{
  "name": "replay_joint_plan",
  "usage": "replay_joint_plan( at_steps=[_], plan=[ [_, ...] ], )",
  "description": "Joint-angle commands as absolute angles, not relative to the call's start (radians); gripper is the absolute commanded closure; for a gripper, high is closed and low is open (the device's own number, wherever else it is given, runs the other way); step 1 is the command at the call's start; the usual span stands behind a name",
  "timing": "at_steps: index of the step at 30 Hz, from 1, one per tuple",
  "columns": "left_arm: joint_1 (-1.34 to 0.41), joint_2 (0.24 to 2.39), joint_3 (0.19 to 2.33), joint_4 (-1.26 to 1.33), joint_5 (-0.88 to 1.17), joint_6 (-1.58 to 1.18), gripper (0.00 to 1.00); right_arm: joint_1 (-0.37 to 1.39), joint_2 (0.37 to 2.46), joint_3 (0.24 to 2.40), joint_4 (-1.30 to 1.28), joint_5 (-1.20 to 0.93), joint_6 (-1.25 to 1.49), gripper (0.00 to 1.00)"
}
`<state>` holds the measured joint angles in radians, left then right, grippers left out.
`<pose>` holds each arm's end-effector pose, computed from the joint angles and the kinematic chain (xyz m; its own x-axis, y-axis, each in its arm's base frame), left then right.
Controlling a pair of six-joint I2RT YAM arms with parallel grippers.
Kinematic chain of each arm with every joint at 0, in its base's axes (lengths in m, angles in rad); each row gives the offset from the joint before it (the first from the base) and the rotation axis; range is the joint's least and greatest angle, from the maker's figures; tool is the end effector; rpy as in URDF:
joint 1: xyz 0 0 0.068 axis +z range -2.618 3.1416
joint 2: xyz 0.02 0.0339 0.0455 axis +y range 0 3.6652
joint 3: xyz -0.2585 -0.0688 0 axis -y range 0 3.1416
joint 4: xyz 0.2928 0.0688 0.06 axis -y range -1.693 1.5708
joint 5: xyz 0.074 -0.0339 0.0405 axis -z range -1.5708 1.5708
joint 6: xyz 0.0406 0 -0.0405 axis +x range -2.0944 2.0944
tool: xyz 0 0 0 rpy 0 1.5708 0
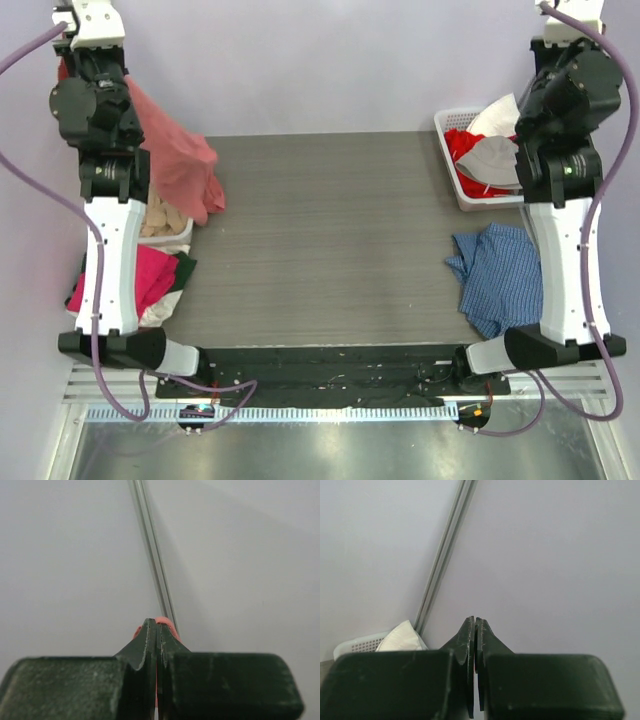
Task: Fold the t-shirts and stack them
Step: Flatten the tshirt out
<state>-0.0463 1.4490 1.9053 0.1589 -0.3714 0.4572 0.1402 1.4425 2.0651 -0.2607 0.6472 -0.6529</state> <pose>0.3167 0.0001 0.6175 0.4056 0.3930 -0.8252 -0.4814 0.8593 0.1726 0.2899 0.0162 0.6270 0.0070 -0.4885 -0.8726 0.5679 0.7201 -0.3986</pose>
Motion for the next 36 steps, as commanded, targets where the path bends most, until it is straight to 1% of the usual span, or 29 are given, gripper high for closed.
replay_joint_plan(
  at_steps=[1, 3, 6, 11, 14, 16, 20, 22, 25, 29, 31, 33, 34, 36],
  plan=[
    [-0.046, 1.365, 1.829, 0.209, -0.313, 0.482, 1.00, 0.140, 1.371, 1.953, -0.259, 0.646, -0.646, 0.99],
    [-0.048, 1.348, 1.778, 0.203, -0.288, 0.479, 1.00, 0.141, 1.365, 1.927, -0.319, 0.623, -0.618, 0.99],
    [-0.054, 1.335, 1.764, 0.147, -0.253, 0.454, 1.00, 0.141, 1.402, 1.922, -0.438, 0.549, -0.549, 0.99],
    [-0.080, 1.316, 1.752, 0.014, -0.190, 0.414, 1.00, 0.153, 1.517, 1.996, -0.705, 0.332, -0.407, 0.99],
    [-0.106, 1.290, 1.691, 0.003, -0.181, 0.419, 1.00, 0.178, 1.561, 1.987, -0.773, 0.211, -0.350, 0.99],
    [-0.126, 1.275, 1.648, -0.069, -0.170, 0.417, 1.00, 0.195, 1.580, 1.965, -0.794, 0.155, -0.334, 0.99],
    [-0.167, 1.227, 1.550, -0.165, -0.147, 0.414, 1.00, 0.280, 1.638, 1.928, -0.873, 0.036, -0.334, 0.95],
    [-0.181, 1.195, 1.481, -0.210, -0.140, 0.417, 1.00, 0.323, 1.652, 1.893, -0.880, 0.017, -0.330, 0.92],
    [-0.186, 1.151, 1.399, -0.258, -0.135, 0.434, 1.00, 0.402, 1.669, 1.835, -0.844, -0.029, -0.324, 0.84],
    [-0.187, 1.089, 1.326, -0.320, -0.147, 0.475, 1.00, 0.463, 1.727, 1.821, -0.801, -0.063, -0.299, 0.69],
    [-0.187, 1.054, 1.309, -0.351, -0.161, 0.503, 1.00, 0.488, 1.785, 1.848, -0.795, -0.083, -0.284, 0.68],
    [-0.187, 1.031, 1.279, -0.380, -0.178, 0.537, 1.00, 0.515, 1.839, 1.878, -0.793, -0.098, -0.279, 0.61],
    [-0.187, 1.011, 1.269, -0.391, -0.181, 0.548, 1.00, 0.523, 1.856, 1.884, -0.782, -0.100, -0.276, 0.54],
    [-0.187, 0.990, 1.238, -0.409, -0.216, 0.560, 1.00, 0.544, 1.882, 1.899, -0.772, -0.101, -0.270, 0.49]
  ],
)
